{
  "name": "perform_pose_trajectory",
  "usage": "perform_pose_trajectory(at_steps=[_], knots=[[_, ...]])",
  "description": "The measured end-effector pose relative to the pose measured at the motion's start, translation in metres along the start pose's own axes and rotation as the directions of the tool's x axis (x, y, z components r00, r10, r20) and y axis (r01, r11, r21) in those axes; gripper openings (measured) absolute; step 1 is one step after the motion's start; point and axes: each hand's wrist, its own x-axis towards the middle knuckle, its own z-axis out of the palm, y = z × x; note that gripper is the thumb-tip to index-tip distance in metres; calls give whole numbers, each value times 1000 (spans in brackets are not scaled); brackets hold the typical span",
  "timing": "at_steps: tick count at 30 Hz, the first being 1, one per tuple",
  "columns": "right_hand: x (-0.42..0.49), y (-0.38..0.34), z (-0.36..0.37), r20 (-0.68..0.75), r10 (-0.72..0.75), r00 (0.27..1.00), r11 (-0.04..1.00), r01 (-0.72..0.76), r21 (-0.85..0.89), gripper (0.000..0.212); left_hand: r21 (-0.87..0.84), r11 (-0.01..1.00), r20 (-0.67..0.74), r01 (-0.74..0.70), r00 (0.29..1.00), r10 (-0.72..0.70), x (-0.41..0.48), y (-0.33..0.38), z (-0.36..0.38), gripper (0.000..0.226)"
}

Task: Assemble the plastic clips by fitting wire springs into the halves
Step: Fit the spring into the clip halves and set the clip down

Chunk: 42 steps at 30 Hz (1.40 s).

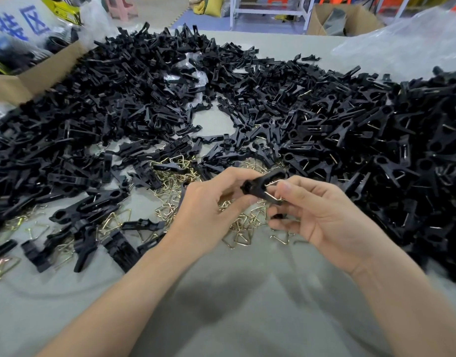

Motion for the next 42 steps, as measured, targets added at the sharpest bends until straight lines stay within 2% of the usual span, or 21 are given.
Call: perform_pose_trajectory(at_steps=[4, 9, 12, 17, 20, 23, 33, 42], knots=[[0, 1, 4, 14, 23, 1000, 1000, -23, 22, 20, -41, 999, 20, 8, 1000, -7, 0, -1, 1, 39], [-1, 2, 4, 16, 1, 1000, 1000, 0, -13, 23, 13, 999, 16, -30, 999, 30, 0, -4, 1, 42], [-1, 4, 4, 21, 21, 1000, 999, -22, 38, 25, 10, 999, 13, -37, 999, 37, -2, -4, 1, 36], [4, 7, 4, 53, 110, 993, 973, -118, 200, 61, 33, 998, -7, -46, 999, 46, -4, -2, 4, 27], [3, 7, 5, 122, 136, 983, 957, -162, 239, 62, 10, 999, -52, -44, 998, 45, -4, 2, 6, 28], [2, 11, 10, 190, 130, 973, 967, -166, 191, 65, 62, 987, -52, -147, 987, 151, -3, 4, 8, 23], [-1, 10, 20, 55, -8, 998, 999, 10, -31, 40, 126, 965, -53, -229, 970, 237, -4, -1, 8, 23], [0, 14, 23, -47, -57, 997, 996, 53, -68, 24, 157, 957, -23, -246, 967, 252, -4, 0, 11, 22]])
